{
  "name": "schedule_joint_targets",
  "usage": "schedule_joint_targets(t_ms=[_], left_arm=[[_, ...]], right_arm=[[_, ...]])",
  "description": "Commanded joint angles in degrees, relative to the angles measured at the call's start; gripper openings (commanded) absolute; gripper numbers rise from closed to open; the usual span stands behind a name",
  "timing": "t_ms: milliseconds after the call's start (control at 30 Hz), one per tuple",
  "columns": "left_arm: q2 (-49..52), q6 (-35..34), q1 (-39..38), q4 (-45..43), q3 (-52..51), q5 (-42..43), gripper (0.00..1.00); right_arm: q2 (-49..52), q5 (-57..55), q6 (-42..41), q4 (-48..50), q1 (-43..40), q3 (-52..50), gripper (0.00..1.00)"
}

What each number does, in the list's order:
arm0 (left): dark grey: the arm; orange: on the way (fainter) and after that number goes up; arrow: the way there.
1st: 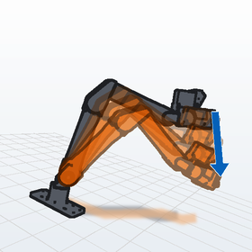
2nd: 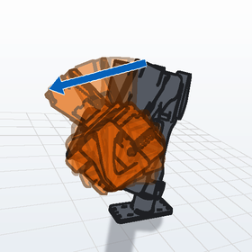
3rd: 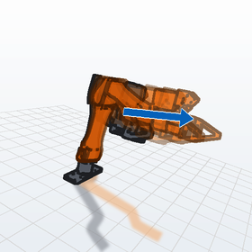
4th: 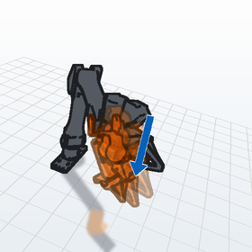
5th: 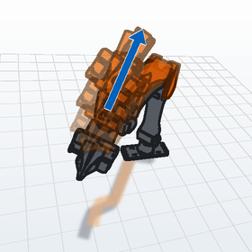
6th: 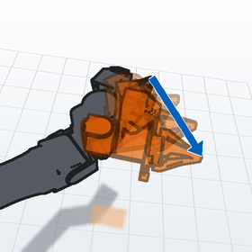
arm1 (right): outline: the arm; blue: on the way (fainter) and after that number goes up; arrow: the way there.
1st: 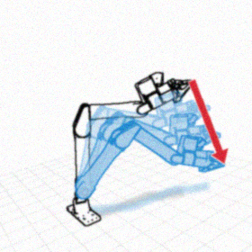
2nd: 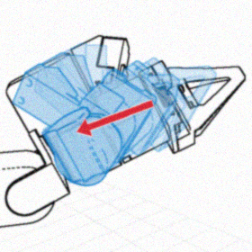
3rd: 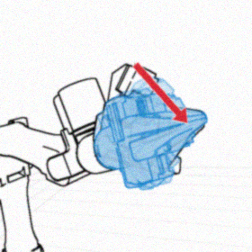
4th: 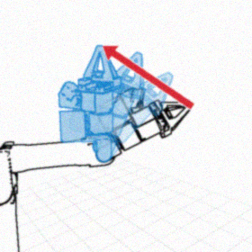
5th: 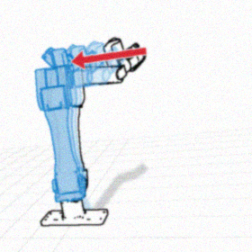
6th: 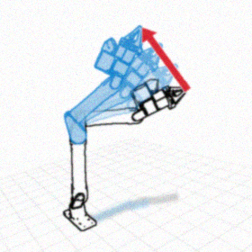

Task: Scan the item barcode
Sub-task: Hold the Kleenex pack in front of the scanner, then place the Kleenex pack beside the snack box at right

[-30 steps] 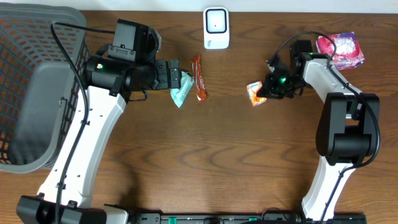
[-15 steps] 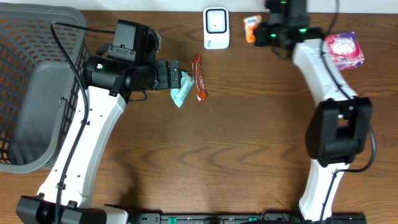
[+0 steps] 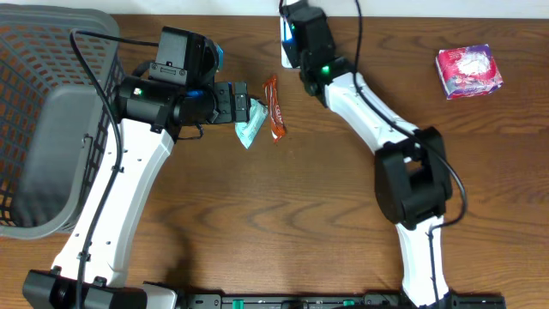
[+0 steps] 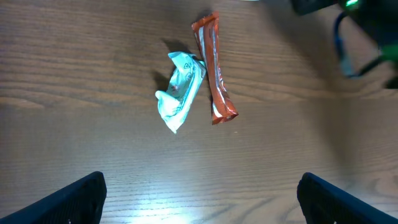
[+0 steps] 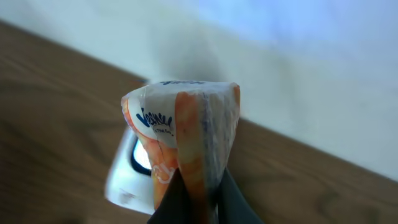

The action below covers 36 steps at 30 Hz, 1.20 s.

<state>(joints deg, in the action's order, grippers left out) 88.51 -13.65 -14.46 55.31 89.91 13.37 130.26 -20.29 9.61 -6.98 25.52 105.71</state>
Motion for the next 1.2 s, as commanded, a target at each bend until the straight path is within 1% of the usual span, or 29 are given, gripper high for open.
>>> schedule_joint_targets(t_ms=[0, 100, 200, 267, 367, 400, 500, 600, 700, 733, 767, 800, 833, 867, 900, 967, 1000, 1067, 1133, 1167], left_arm=[[0.2, 0.3, 0.0, 0.1, 0.4, -0.2, 0.98], [0.2, 0.3, 0.0, 0.1, 0.4, -0.2, 0.98], [0.2, 0.3, 0.0, 0.1, 0.4, -0.2, 0.98], [0.2, 0.3, 0.0, 0.1, 0.4, -0.2, 0.98], [0.2, 0.3, 0.0, 0.1, 0.4, -0.2, 0.98], [0.2, 0.3, 0.0, 0.1, 0.4, -0.2, 0.98], [0.2, 0.3, 0.0, 0.1, 0.4, -0.2, 0.98], [0.2, 0.3, 0.0, 0.1, 0.4, -0.2, 0.98], [0.2, 0.3, 0.0, 0.1, 0.4, -0.2, 0.98], [0.2, 0.3, 0.0, 0.1, 0.4, -0.2, 0.98], [0.2, 0.3, 0.0, 0.1, 0.4, -0.2, 0.98], [0.2, 0.3, 0.0, 0.1, 0.4, -0.2, 0.98], [0.2, 0.3, 0.0, 0.1, 0.4, -0.2, 0.98], [0.2, 0.3, 0.0, 0.1, 0.4, -0.2, 0.98], [0.2, 0.3, 0.0, 0.1, 0.4, -0.2, 0.98], [0.2, 0.3, 0.0, 0.1, 0.4, -0.2, 0.98], [0.2, 0.3, 0.0, 0.1, 0.4, -0.2, 0.98], [0.2, 0.3, 0.0, 0.1, 0.4, -0.2, 0.98], [0.2, 0.3, 0.0, 0.1, 0.4, -0.2, 0.98], [0.2, 0.3, 0.0, 0.1, 0.4, -0.2, 0.98]], right_arm=[[1.4, -9.2, -0.9, -0.1, -0.5, 0.3, 0.01], [0.3, -16.4, -3.7, 1.1, -1.4, 0.4, 0.01], [-2.2, -19.1, -3.8, -0.1, -3.8, 0.4, 0.01], [-3.9, -19.3, -4.7, -3.2, -6.2, 0.4, 0.01], [-5.5, -19.1, -10.3, -10.3, -10.9, 0.4, 0.01], [-5.5, -18.4, -11.6, -13.2, -12.6, 0.4, 0.01], [-5.2, -12.5, -11.7, -22.2, -17.8, 0.3, 0.02], [-4.5, -4.5, -11.7, -28.4, -23.0, 0.3, 0.05], [-4.1, 4.8, -11.7, -31.3, -27.4, 0.1, 0.20], [-4.1, 8.1, -11.8, -32.3, -28.9, 0.1, 0.37], [-4.1, 9.8, -11.9, -32.8, -29.5, 0.1, 0.45], [-4.3, 11.6, -12.8, -33.4, -30.2, 0.1, 0.58], [-4.5, 12.8, -13.5, -34.1, -30.6, 0.2, 0.80], [-4.8, 13.5, -14.0, -34.7, -30.8, 0.2, 0.90], [-5.4, 13.8, -15.3, -35.6, -30.8, 0.2, 0.93], [-7.0, 13.8, -16.8, -36.5, -30.6, 0.2, 0.95], [-7.8, 13.9, -17.6, -36.8, -30.3, 0.2, 0.99], [-10.2, 15.7, -18.9, -37.8, -29.6, 0.2, 0.99], [-12.8, 21.4, -18.8, -38.7, -28.9, 0.2, 0.99], [-14.5, 27.3, -18.8, -39.4, -28.4, 0.2, 0.99]])
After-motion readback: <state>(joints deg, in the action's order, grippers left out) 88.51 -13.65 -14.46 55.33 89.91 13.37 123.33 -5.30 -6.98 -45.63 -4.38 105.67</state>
